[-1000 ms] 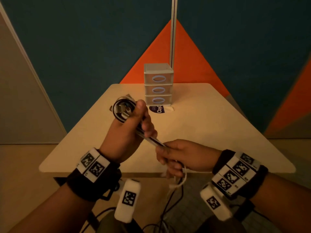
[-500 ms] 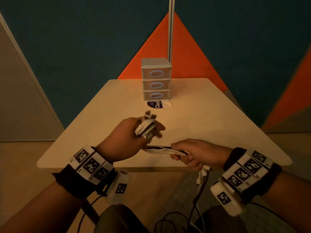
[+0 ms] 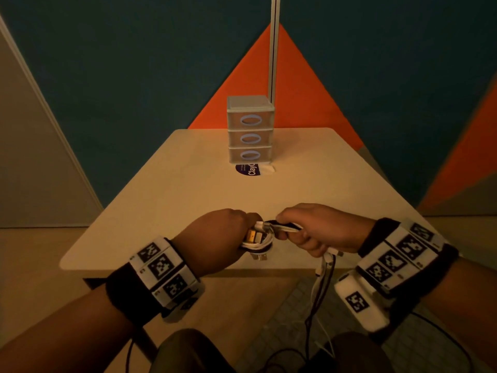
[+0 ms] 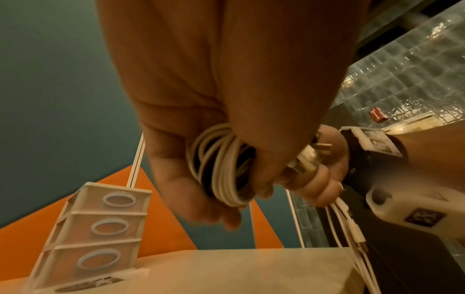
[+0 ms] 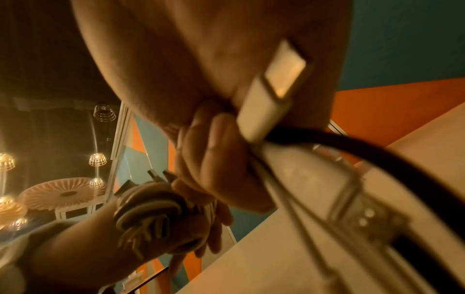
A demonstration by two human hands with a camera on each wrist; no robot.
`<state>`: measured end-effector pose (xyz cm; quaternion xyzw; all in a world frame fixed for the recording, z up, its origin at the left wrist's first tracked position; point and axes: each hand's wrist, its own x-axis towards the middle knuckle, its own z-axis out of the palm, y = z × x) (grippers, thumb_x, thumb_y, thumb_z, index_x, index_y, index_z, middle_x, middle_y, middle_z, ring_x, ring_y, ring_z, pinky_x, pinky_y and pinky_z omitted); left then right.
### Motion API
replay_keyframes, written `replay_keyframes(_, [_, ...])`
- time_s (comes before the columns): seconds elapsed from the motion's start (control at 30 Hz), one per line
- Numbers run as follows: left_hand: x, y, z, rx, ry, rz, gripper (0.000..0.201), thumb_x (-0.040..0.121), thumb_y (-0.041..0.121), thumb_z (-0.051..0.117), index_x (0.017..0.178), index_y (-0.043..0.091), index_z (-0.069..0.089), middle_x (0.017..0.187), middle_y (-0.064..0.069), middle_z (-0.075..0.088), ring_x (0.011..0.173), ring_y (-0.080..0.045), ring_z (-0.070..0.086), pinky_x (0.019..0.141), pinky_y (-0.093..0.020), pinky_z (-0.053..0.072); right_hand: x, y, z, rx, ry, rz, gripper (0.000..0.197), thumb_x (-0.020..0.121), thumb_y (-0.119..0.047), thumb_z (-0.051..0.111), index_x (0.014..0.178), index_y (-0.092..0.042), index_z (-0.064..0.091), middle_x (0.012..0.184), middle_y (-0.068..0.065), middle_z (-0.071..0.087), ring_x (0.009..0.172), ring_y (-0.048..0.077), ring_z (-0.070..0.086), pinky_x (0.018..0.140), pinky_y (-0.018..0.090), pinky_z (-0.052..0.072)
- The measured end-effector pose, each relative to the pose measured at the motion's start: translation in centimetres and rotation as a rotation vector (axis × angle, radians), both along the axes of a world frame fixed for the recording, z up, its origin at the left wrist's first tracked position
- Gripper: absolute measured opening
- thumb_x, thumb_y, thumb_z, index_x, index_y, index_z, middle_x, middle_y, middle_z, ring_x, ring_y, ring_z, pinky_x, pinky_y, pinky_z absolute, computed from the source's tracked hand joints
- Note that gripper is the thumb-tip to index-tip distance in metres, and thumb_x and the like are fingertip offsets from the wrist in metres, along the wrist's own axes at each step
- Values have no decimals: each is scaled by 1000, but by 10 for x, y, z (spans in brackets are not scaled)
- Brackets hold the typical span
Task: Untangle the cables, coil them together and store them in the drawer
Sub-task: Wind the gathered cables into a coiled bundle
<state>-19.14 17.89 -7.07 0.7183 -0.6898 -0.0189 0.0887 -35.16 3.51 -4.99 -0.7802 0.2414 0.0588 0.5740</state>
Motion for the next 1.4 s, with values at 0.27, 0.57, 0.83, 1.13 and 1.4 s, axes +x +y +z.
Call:
replay_keyframes(0.27, [-11,-2,3,173,-201,35,28,93,32,59,117,18,61,104,-3,67,95,-24,66,79,-34,52,8,6,12,-420,132,192,65,87,-77,45,101,-21,74,85,-4,77,58,12,63,52,26,46])
replay_keyframes(0.57, [-30,-17,13,285,-345,118,24,97,30,53,104,13,68,98,-9,69,87,-27,67,65,-31,43,34,21,9,-927,189,386,38,72,-57,77,76,-20,69,67,-4,70,62,12,65,58,27,47])
replay_keyframes(0.83, [-32,-18,4,322,-376,159,24,96,21,51,110,13,69,104,-9,70,93,-27,68,67,-30,42,35,30,-7,-914,231,298,37,77,-48,75,77,-12,68,68,0,59,59,15,51,56,26,38])
replay_keyframes(1.13, [-32,-13,10,283,-402,137,30,96,35,52,111,17,70,99,-5,71,91,-25,68,66,-29,44,34,30,-16,-556,221,224,17,77,-23,66,63,-14,63,61,1,57,59,17,51,58,28,39])
replay_keyframes(1.4, [-7,7,21,-92,-12,37,87,76,56,76,147,42,27,122,13,62,102,-11,63,82,-32,54,26,13,1,-355,119,101,10,71,-16,67,63,-13,62,55,-1,52,54,17,45,49,25,34])
